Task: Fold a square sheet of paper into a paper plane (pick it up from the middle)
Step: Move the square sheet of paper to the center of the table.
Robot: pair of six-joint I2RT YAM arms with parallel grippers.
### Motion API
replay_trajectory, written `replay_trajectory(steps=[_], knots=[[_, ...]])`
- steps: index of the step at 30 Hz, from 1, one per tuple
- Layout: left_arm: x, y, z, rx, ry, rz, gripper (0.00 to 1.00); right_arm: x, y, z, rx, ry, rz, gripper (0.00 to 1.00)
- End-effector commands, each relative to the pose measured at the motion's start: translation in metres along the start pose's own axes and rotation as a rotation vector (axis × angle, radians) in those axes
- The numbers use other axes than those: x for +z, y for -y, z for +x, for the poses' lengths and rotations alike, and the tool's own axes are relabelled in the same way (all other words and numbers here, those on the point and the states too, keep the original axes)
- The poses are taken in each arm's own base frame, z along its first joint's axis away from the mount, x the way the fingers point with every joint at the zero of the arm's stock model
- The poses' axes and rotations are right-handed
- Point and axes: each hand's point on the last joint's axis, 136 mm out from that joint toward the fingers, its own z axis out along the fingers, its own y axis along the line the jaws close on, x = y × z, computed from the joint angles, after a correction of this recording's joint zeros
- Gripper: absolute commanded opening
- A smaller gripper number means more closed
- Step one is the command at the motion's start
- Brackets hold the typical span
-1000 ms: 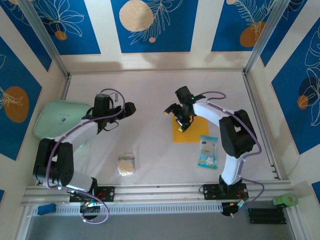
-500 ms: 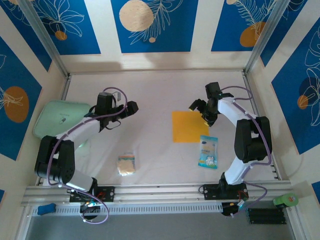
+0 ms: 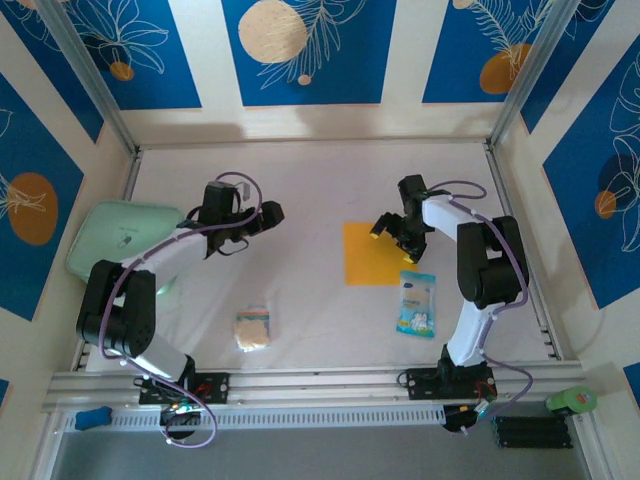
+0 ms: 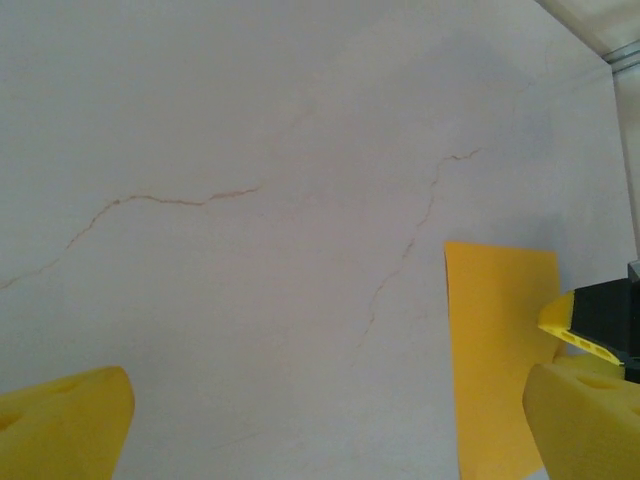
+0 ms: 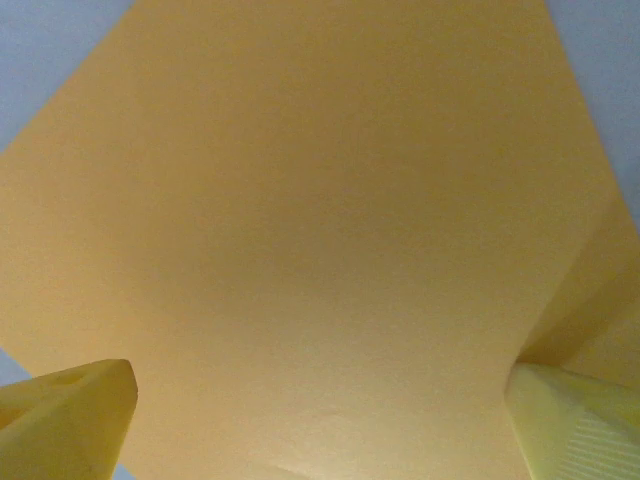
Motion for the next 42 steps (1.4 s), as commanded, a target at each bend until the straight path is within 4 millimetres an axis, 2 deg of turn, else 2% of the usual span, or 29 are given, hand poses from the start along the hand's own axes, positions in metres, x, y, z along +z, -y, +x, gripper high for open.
replay_trajectory(steps=[1, 5, 12, 20, 23, 26, 29, 35, 42], knots=[[0.004, 0.005, 0.002, -0.004, -0.026, -0.002, 0.99, 0.005, -0.004, 0.008, 0.030, -0.034, 0.013, 0.96], [0.007, 0.001, 0.005, -0.013, -0.040, -0.026, 0.99, 0.012, -0.014, 0.018, 0.068, -0.056, 0.008, 0.96], [0.012, 0.001, 0.008, -0.036, -0.055, -0.036, 0.99, 0.018, -0.051, 0.038, 0.152, -0.068, -0.047, 0.95], [0.018, 0.007, 0.022, -0.029, -0.093, -0.033, 0.99, 0.024, -0.069, 0.098, 0.224, -0.107, -0.029, 0.95], [0.023, 0.012, 0.030, -0.021, -0.114, -0.031, 0.99, 0.021, -0.083, 0.111, 0.206, -0.141, -0.094, 0.94], [0.028, 0.018, 0.038, -0.012, -0.138, -0.030, 1.00, 0.004, -0.099, 0.103, 0.148, -0.131, -0.181, 0.92], [0.033, 0.025, 0.048, 0.011, -0.167, -0.034, 0.99, -0.018, -0.100, 0.086, 0.075, -0.040, -0.226, 0.92], [0.049, 0.037, 0.071, 0.084, -0.243, -0.077, 0.99, -0.044, -0.074, 0.052, -0.003, 0.116, -0.262, 0.92], [0.069, 0.057, 0.093, 0.222, -0.313, -0.158, 0.96, -0.056, -0.041, 0.024, -0.004, 0.176, -0.292, 0.93]])
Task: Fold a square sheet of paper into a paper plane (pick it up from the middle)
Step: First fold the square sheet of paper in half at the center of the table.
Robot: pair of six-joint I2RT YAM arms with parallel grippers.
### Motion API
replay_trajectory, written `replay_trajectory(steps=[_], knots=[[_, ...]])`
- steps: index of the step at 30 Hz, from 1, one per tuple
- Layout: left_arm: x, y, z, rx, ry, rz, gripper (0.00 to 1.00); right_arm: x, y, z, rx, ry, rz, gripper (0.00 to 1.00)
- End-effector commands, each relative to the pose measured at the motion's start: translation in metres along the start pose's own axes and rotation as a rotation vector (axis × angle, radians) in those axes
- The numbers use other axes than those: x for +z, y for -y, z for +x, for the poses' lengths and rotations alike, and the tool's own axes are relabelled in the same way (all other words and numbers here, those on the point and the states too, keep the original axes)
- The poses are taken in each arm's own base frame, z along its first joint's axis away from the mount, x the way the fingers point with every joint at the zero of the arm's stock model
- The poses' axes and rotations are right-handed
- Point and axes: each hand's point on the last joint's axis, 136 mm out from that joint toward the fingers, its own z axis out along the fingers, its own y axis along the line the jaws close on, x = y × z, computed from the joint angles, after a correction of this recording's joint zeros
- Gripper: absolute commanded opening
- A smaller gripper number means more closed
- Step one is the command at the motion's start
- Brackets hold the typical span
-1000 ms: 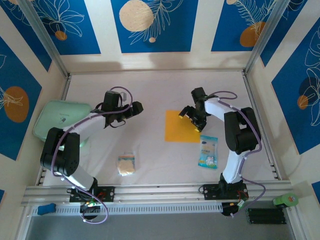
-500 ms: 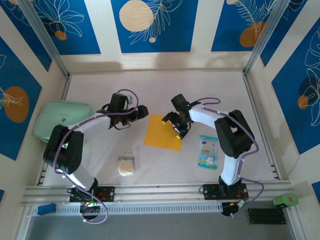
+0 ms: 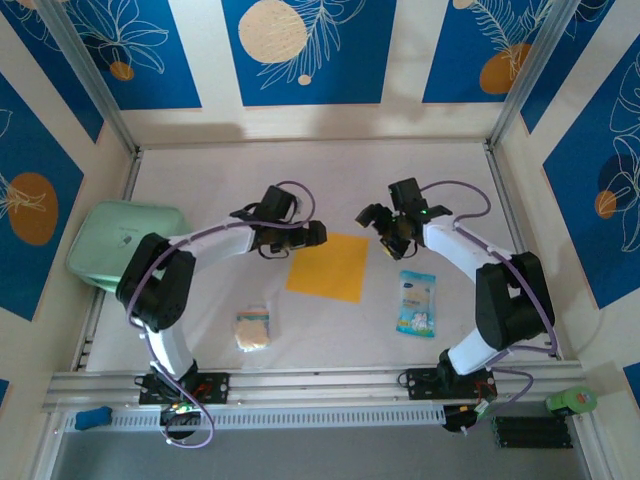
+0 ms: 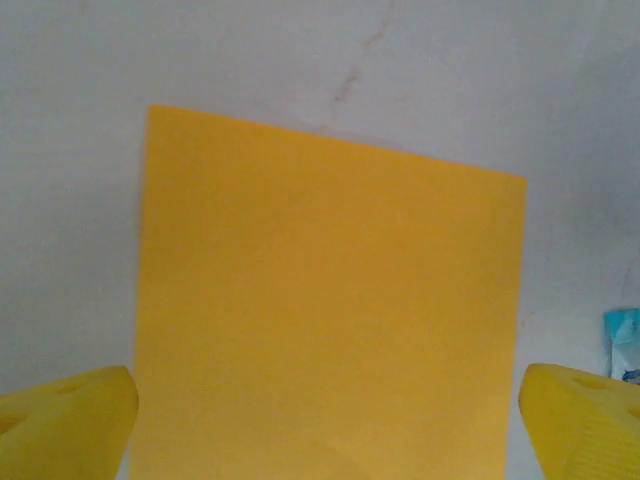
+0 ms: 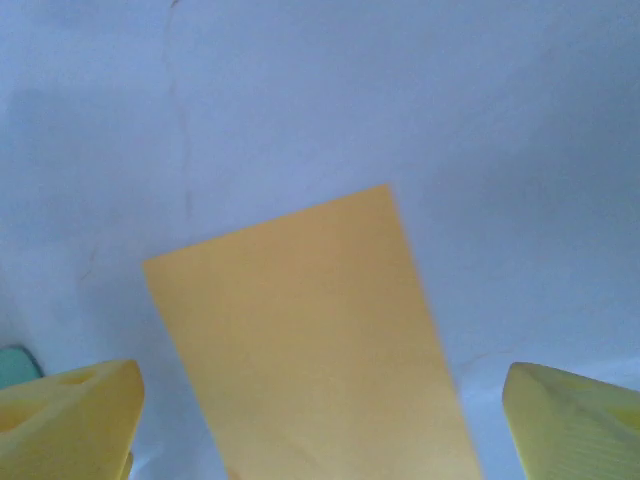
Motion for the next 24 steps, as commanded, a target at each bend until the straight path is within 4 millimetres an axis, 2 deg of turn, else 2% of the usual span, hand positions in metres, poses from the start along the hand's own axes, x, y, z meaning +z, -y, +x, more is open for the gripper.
replay_trajectory(steps=[1, 6, 8, 13, 24], knots=[[0.008, 0.005, 0.009, 0.084, -0.047, -0.094, 0.96, -0.007, 0.012, -0.010, -0.040, 0.021, -0.019, 0.93], [0.023, 0.010, 0.019, 0.190, -0.091, -0.220, 0.94, -0.014, 0.028, -0.023, -0.022, 0.063, -0.005, 1.00], [0.028, 0.013, 0.023, 0.229, -0.114, -0.253, 0.93, -0.017, 0.031, -0.027, -0.030, 0.079, -0.002, 0.99], [0.036, 0.020, 0.033, 0.307, -0.171, -0.319, 0.92, -0.019, 0.036, -0.031, -0.055, 0.099, 0.021, 0.99], [0.053, 0.025, 0.052, 0.352, -0.268, -0.349, 0.85, -0.015, 0.044, -0.032, -0.031, 0.083, 0.026, 0.99]])
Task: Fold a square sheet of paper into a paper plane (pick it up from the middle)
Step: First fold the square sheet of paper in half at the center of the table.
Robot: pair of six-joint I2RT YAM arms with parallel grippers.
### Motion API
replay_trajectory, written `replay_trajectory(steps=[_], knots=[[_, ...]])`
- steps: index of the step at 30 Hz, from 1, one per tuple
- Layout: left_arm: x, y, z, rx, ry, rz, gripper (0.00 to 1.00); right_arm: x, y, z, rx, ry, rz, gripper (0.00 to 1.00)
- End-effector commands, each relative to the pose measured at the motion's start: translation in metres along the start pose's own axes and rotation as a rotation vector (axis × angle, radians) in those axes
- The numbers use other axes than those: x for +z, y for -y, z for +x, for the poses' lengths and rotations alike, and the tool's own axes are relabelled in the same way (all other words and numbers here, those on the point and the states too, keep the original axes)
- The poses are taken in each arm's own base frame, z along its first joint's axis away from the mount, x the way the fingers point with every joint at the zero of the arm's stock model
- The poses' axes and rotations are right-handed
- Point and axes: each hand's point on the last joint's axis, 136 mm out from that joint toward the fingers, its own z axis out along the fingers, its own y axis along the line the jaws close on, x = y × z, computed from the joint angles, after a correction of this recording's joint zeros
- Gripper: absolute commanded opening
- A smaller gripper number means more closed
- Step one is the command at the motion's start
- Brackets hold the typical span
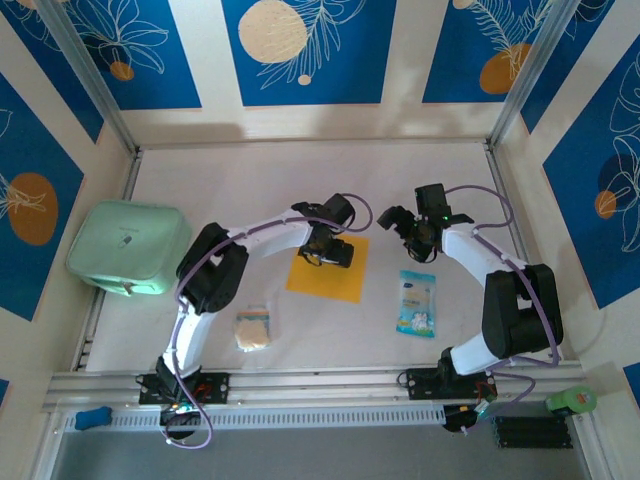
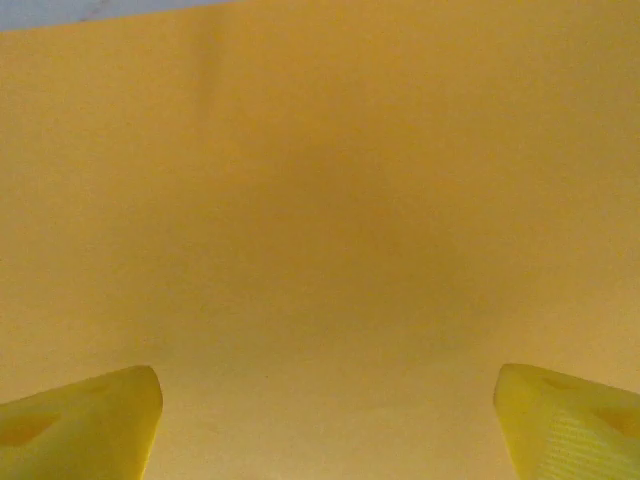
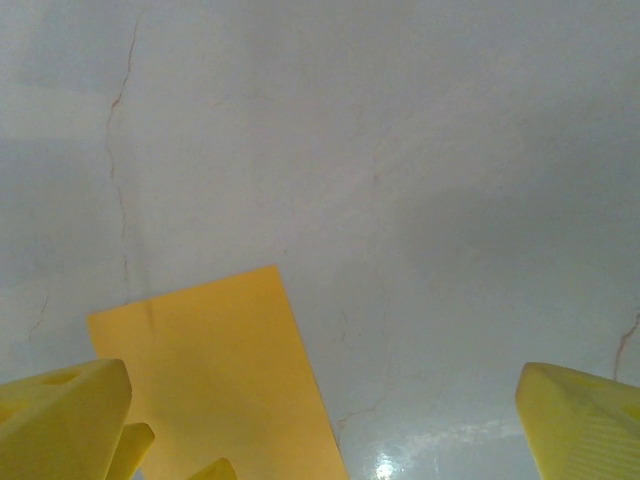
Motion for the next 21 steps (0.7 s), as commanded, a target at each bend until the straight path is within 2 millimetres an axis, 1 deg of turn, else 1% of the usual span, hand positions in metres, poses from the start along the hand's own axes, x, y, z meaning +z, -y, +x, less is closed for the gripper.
replay_trajectory(steps=[1, 11, 16, 21], knots=[[0.004, 0.001, 0.009, 0.038, -0.048, -0.045, 0.85, 0.000, 0.005, 0.002, -0.007, -0.005, 0.002, 0.99], [0.020, -0.005, 0.016, 0.025, -0.085, -0.102, 0.79, 0.001, 0.010, -0.001, 0.011, -0.002, 0.013, 1.00], [0.031, -0.010, 0.024, 0.016, -0.111, -0.124, 0.72, 0.002, 0.013, -0.001, 0.021, -0.004, 0.018, 1.00], [0.040, -0.016, 0.033, 0.005, -0.131, -0.143, 0.69, 0.003, 0.014, -0.003, 0.030, -0.002, 0.021, 1.00]])
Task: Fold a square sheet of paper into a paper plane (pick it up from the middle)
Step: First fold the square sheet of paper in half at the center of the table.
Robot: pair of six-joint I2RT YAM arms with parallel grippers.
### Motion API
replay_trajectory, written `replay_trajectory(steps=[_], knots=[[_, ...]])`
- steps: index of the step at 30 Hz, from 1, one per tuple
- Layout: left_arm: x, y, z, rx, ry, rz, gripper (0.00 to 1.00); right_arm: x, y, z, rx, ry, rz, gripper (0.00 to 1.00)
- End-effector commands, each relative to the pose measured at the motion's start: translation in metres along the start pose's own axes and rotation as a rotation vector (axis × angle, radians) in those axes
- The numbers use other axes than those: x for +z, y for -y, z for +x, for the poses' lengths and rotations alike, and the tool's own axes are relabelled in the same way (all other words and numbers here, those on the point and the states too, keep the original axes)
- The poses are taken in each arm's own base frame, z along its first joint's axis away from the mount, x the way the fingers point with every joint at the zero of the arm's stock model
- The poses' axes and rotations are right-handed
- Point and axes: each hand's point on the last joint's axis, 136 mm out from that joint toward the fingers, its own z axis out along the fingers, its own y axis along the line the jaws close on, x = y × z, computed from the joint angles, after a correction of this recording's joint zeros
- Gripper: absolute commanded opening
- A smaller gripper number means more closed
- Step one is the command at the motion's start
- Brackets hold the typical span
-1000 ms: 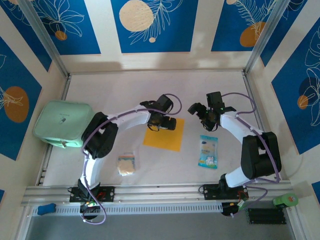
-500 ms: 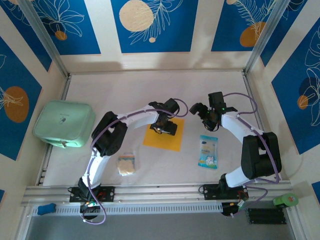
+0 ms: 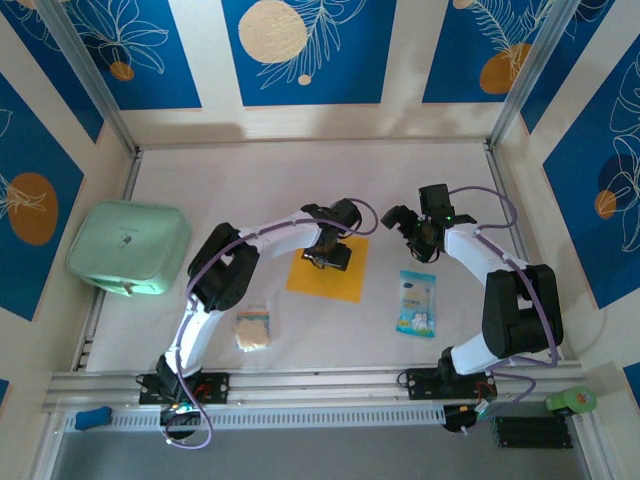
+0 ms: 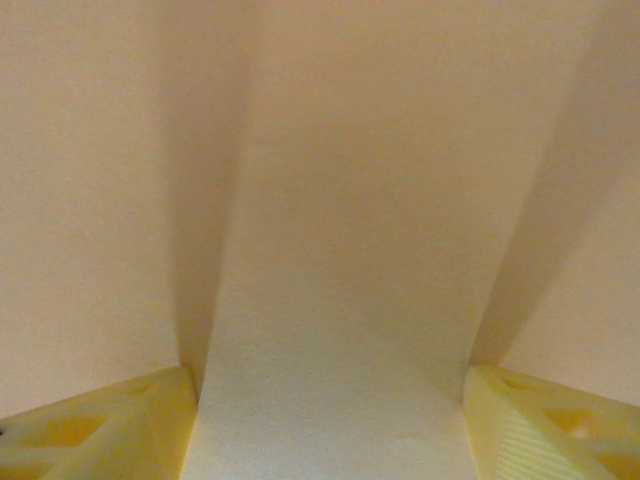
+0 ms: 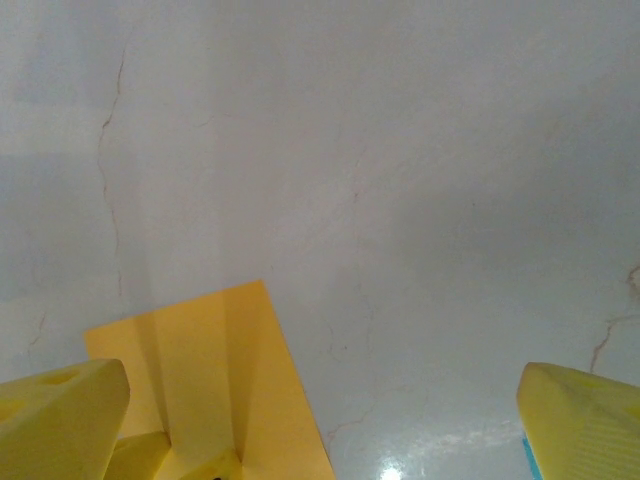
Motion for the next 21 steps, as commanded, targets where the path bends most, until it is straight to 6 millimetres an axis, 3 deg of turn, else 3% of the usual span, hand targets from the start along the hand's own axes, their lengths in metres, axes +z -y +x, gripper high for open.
replay_trajectory(steps=[1, 12, 21], knots=[[0.029, -0.009, 0.026, -0.004, -0.094, -0.054, 0.68, 0.003, 0.008, 0.003, 0.009, -0.014, 0.017, 1.00], [0.023, -0.010, 0.022, -0.014, -0.070, -0.056, 0.69, 0.003, 0.010, 0.002, 0.020, -0.013, 0.020, 1.00], [-0.023, 0.002, -0.008, -0.020, 0.052, 0.009, 0.73, 0.004, 0.010, 0.002, 0.023, -0.015, 0.019, 0.99]])
